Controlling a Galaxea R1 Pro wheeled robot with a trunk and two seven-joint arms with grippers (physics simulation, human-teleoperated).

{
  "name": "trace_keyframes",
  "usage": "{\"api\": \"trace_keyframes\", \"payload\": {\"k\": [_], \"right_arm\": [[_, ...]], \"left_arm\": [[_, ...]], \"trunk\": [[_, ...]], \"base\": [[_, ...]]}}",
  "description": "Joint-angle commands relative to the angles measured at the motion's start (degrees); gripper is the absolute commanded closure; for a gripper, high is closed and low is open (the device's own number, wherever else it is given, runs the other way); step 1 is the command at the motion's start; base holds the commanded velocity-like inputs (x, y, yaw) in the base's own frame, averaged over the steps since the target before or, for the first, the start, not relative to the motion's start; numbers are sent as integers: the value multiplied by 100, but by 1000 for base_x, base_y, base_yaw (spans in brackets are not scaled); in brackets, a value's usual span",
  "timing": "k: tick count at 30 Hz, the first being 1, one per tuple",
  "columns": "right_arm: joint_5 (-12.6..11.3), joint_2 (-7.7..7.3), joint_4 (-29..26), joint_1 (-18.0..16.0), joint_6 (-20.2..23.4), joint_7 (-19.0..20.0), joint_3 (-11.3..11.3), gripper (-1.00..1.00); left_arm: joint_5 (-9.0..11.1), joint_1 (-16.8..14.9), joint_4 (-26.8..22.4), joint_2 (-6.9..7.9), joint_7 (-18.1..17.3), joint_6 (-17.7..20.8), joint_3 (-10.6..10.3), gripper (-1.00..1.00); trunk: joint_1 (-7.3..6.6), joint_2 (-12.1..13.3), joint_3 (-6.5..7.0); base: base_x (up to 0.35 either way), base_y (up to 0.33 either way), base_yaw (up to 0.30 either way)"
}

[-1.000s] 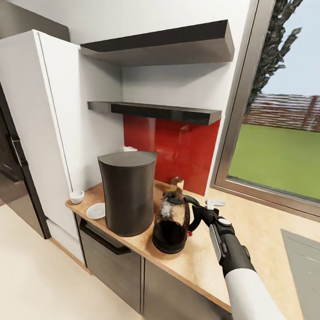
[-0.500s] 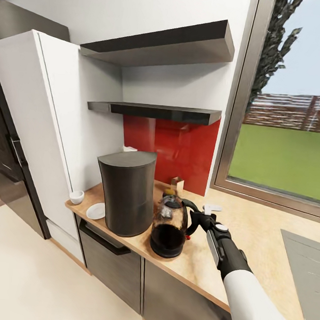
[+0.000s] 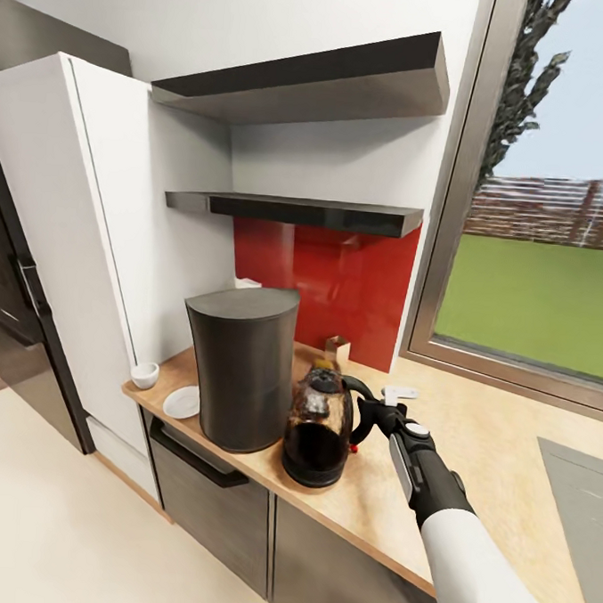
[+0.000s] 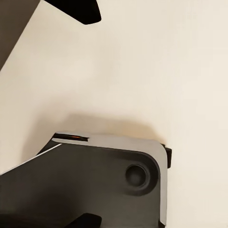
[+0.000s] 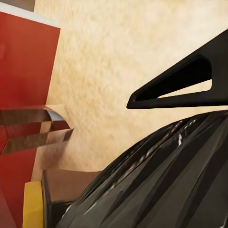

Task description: Set up a coffee station on the kitchen countertop: keep the coffee maker on the countertop, move the bottle of coffee from the kitchen shelf to the counter next to the coffee maker, place a paper coffee filter on top of the coffee maker, put the saucer next to the coffee maker with the coffee cup on the saucer, and place the electric kettle next to the coffee maker.

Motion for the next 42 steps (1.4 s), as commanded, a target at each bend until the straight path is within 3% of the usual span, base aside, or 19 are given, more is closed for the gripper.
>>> {"api": "trace_keyframes", "payload": {"k": [1,8,9,42], "right_arm": [[61,11,-10,-1,27,56,-40,100],[61,5,-10,-1,27,54,-40,100],[61,3,-10,-1,27,52,-40,-100],[61,-17,490,-1,-219,49,-53,-100]], "left_arm": [[-48,-2,3,0,-23,-18,49,-100],[-52,-2,3,0,-23,-18,35,-100],[-53,-2,3,0,-23,-18,33,-100],[-67,-2,3,-6,-23,-11,39,-100]], "trunk": [[2,-4,-3],[2,-4,-3],[2,-4,-3],[2,-4,-3]], "base": [[5,2,0],[14,1,0],[17,0,0],[1,0,0]]}}
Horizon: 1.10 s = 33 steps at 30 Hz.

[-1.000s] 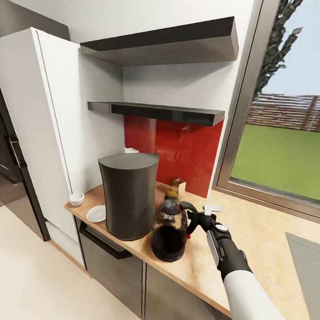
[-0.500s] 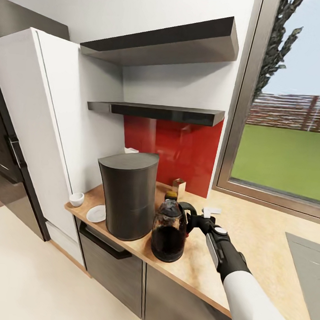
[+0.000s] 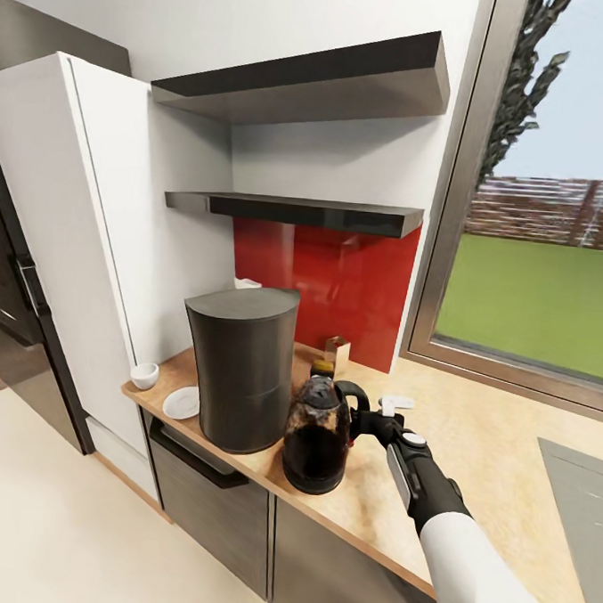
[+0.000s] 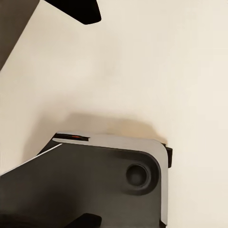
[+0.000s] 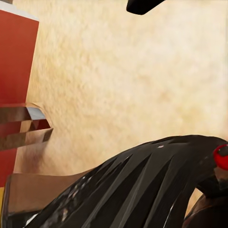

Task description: Set up a coffee station on the kitchen countertop: keep the coffee maker on the countertop, move the bottle of coffee from the kitchen shelf to the counter next to the coffee maker, place a paper coffee filter on top of the coffee maker, put the saucer next to the coffee maker with the coffee cup on the saucer, and place the electric kettle next to the coffee maker.

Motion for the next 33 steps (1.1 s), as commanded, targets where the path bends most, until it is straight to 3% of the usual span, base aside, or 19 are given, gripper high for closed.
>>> {"api": "trace_keyframes", "payload": {"k": [1,13,33], "right_arm": [[54,10,-9,0,28,61,-44,-100],[54,10,-9,0,28,61,-43,-100],[54,16,-9,0,37,61,-40,-100]], "left_arm": [[-46,-2,3,1,-23,-19,53,-100],[-31,0,3,1,-23,-24,59,-100],[17,1,3,-1,-16,-20,117,-100]], "trunk": [[2,-4,-3],[2,-4,-3],[2,-4,-3]], "base": [[0,0,0],[0,-107,0],[-4,-3,0]]}}
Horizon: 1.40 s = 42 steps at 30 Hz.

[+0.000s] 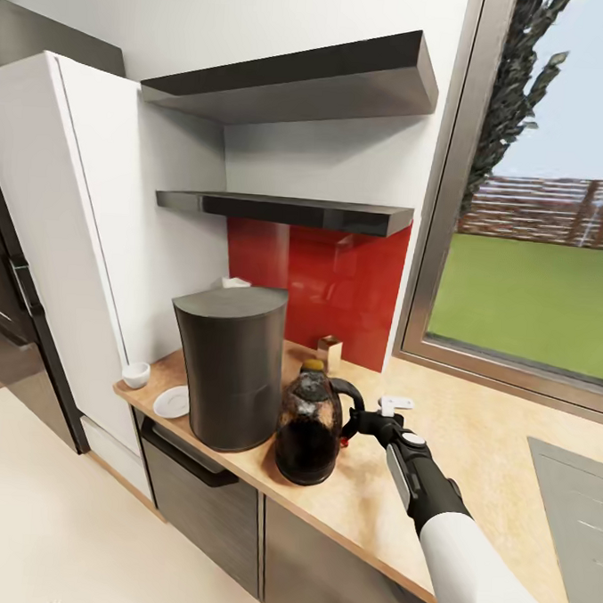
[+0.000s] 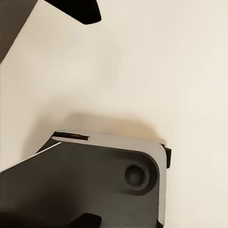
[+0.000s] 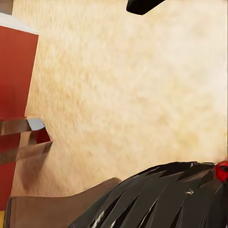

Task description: Set up a coffee station on the kitchen countertop: keep the coffee maker on the countertop, move the bottle of coffee from the kitchen shelf to the counter next to the coffee maker, place a paper coffee filter on top of the coffee maker, put the saucer next to the coffee maker with the coffee cup on the saucer, and place the electric kettle next to the coffee maker.

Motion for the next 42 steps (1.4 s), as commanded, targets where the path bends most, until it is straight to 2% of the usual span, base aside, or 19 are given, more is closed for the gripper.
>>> {"api": "trace_keyframes", "payload": {"k": [1,9,27,42], "right_arm": [[66,8,-11,-1,28,52,-47,-100],[66,6,-11,-1,28,53,-47,-100],[66,9,-3,-1,28,52,-47,-100],[66,13,6,-1,28,56,-39,-100]], "left_arm": [[-45,0,4,1,-22,-19,49,-100],[-49,3,4,0,-20,-22,49,-100],[-52,-1,9,0,-20,-22,45,-100],[-43,0,4,0,-20,-22,58,-100]], "trunk": [[1,-6,-3],[1,-6,-3],[1,-6,-3],[1,-6,-3]], "base": [[-145,74,0],[-219,96,0],[-26,0,0],[-237,-94,0]]}}
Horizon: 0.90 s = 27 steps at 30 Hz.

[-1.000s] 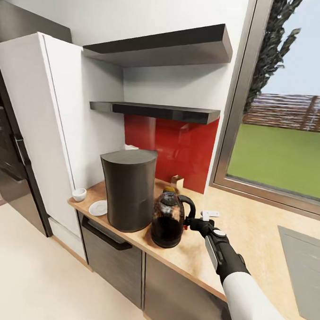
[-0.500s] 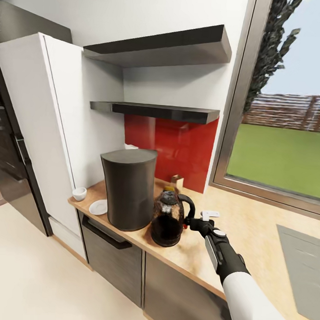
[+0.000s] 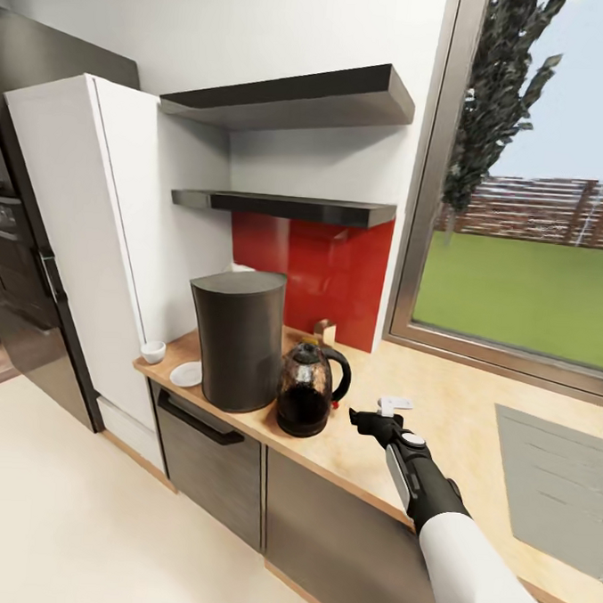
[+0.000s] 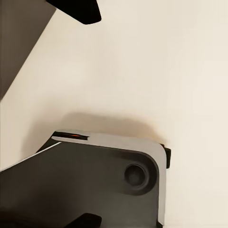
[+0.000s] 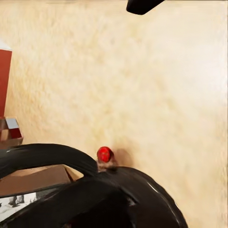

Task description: Set up a coffee station on the kitchen countertop: keep the coffee maker on the countertop, move the bottle of coffee from the kitchen shelf to the counter next to the coffee maker, place a paper coffee filter on top of the coffee maker, put the saucer next to the coffee maker with the coffee cup on the saucer, and place the electric kettle next to the coffee maker.

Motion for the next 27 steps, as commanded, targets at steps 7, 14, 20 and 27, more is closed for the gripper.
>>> {"api": "trace_keyframes", "payload": {"k": [7,14,20,27], "right_arm": [[56,10,-2,-1,28,58,-45,-100],[47,37,19,-1,28,89,-38,-100],[44,54,191,-1,23,108,-31,-100],[48,214,568,-1,-244,337,38,-100]], "left_arm": [[-47,-4,3,1,-23,-18,52,-100],[-39,-6,0,8,-23,-10,45,-100],[-33,-10,-5,24,-23,-13,37,-100],[-31,-15,-12,28,-23,-17,36,-100]], "trunk": [[0,-5,-3],[0,-5,-3],[0,-5,-3],[0,-5,-3]], "base": [[-215,-3,0],[-319,0,0],[-292,0,0],[-60,0,0]]}}
